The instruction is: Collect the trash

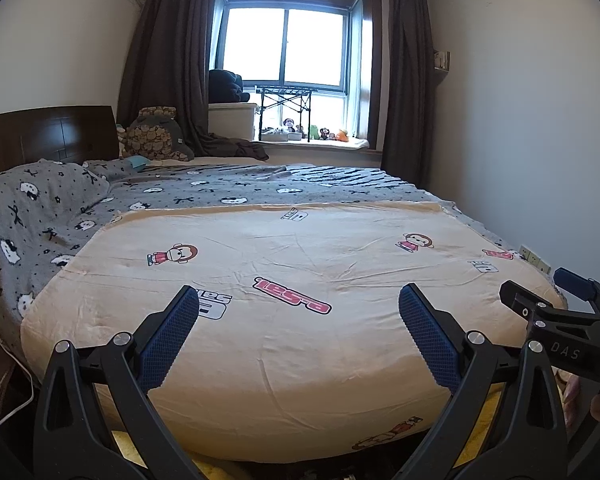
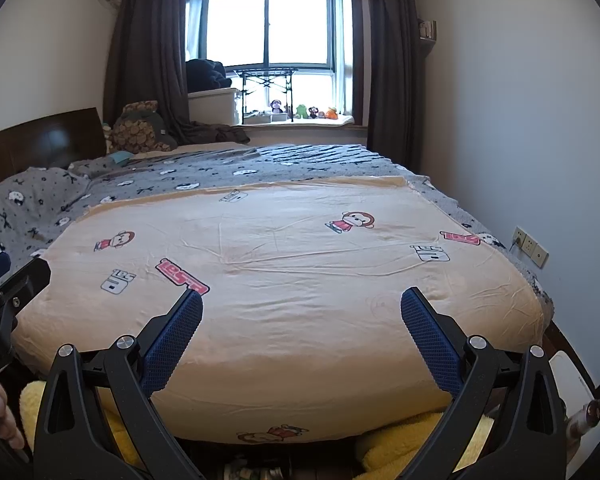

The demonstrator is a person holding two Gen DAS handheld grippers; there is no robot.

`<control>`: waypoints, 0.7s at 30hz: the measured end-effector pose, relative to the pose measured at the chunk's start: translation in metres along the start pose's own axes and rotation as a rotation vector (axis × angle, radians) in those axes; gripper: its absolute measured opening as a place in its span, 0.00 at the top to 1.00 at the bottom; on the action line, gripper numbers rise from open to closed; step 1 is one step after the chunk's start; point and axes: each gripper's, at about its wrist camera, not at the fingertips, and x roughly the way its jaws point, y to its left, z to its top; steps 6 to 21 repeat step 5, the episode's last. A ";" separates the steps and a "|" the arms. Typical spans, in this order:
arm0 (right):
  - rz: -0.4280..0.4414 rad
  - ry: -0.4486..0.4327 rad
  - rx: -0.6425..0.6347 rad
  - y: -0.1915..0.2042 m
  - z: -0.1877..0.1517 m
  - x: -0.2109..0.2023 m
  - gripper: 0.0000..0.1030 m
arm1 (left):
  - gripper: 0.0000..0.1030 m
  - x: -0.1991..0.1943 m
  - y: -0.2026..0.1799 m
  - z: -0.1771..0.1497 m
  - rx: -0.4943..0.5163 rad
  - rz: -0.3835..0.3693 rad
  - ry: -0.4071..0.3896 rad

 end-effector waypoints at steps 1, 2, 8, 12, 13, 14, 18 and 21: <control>-0.001 0.001 0.000 0.000 0.000 0.000 0.03 | 0.08 0.000 -0.001 -0.001 0.007 0.007 -0.001; -0.001 0.001 0.001 0.000 0.000 0.000 0.03 | 0.08 0.000 -0.002 0.000 0.016 0.017 -0.004; -0.002 0.002 0.002 -0.001 0.000 0.000 0.03 | 0.08 0.000 -0.003 0.000 0.023 0.020 -0.005; -0.002 0.002 0.002 -0.001 0.000 0.000 0.03 | 0.08 0.000 -0.003 0.000 0.023 0.020 -0.005; -0.002 0.002 0.002 -0.001 0.000 0.000 0.03 | 0.08 0.000 -0.003 0.000 0.023 0.020 -0.005; -0.002 0.002 0.002 -0.001 0.000 0.000 0.03 | 0.08 0.000 -0.003 0.000 0.023 0.020 -0.005; -0.002 0.002 0.002 -0.001 0.000 0.000 0.03 | 0.08 0.000 -0.003 0.000 0.023 0.020 -0.005; -0.002 0.002 0.002 -0.001 0.000 0.000 0.03 | 0.08 0.000 -0.003 0.000 0.023 0.020 -0.005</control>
